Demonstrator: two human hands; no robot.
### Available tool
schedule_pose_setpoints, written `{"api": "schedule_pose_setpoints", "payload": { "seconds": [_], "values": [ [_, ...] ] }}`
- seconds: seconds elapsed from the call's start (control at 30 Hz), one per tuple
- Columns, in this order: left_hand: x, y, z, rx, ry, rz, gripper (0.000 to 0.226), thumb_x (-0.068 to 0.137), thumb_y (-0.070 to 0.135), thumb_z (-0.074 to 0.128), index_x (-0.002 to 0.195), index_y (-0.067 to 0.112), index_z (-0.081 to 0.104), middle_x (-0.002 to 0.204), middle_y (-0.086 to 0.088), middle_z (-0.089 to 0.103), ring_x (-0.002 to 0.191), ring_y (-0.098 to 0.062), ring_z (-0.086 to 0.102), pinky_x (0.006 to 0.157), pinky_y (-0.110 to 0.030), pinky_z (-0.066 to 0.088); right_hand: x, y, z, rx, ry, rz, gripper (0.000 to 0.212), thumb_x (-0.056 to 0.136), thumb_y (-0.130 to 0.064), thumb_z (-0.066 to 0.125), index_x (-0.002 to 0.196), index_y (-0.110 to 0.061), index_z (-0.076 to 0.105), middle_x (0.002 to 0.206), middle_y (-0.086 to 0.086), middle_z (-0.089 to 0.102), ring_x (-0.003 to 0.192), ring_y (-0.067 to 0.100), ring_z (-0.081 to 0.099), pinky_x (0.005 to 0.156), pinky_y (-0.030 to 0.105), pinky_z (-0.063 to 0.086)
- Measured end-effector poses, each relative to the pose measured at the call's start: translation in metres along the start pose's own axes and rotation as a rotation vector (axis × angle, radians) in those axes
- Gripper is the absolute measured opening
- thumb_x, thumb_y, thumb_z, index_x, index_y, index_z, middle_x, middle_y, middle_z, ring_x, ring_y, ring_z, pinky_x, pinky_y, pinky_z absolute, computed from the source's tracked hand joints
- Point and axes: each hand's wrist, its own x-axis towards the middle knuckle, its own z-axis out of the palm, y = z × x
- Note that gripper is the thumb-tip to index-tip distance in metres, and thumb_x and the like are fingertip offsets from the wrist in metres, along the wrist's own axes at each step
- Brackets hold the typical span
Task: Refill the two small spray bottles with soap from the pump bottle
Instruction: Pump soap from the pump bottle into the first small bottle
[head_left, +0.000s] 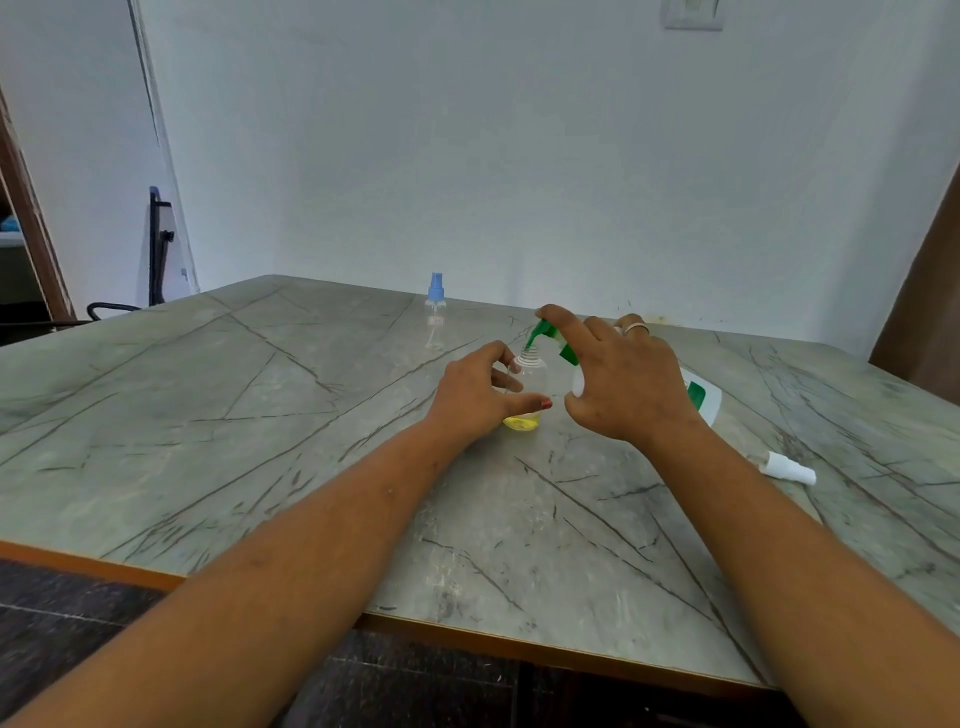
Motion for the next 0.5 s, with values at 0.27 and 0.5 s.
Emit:
{"api": "schedule_pose_setpoints", "payload": {
  "seconds": [0.27, 0.5],
  "values": [
    [-0.0002, -0.0010, 0.0005, 0.000, 0.003, 0.003, 0.049, 0.064, 0.051, 0.076, 0.098, 0.029, 0.048, 0.106, 0.001, 0.067, 0.084, -0.011, 0.060, 0.081, -0.027, 0.051, 0.0020, 0.0005, -0.0002, 0.014, 0.006, 0.004, 0.080, 0.072, -0.043, 0.064, 0.135, -0.039, 0.016, 0.121, 0.002, 0.059, 0.103, 0.032, 0.054, 0.073, 0.040, 0.052],
    [-0.0019, 0.0001, -0.0004, -0.015, 0.007, 0.009, 0.050, 0.065, 0.049, 0.077, 0.100, 0.026, 0.050, 0.107, -0.001, 0.067, 0.087, -0.013, 0.062, 0.083, -0.030, 0.053, 0.0003, 0.0005, 0.0015, 0.036, -0.015, 0.006, 0.085, 0.074, -0.044, 0.063, 0.140, -0.039, 0.011, 0.125, 0.002, 0.056, 0.106, 0.031, 0.052, 0.076, 0.040, 0.052]
  ]
}}
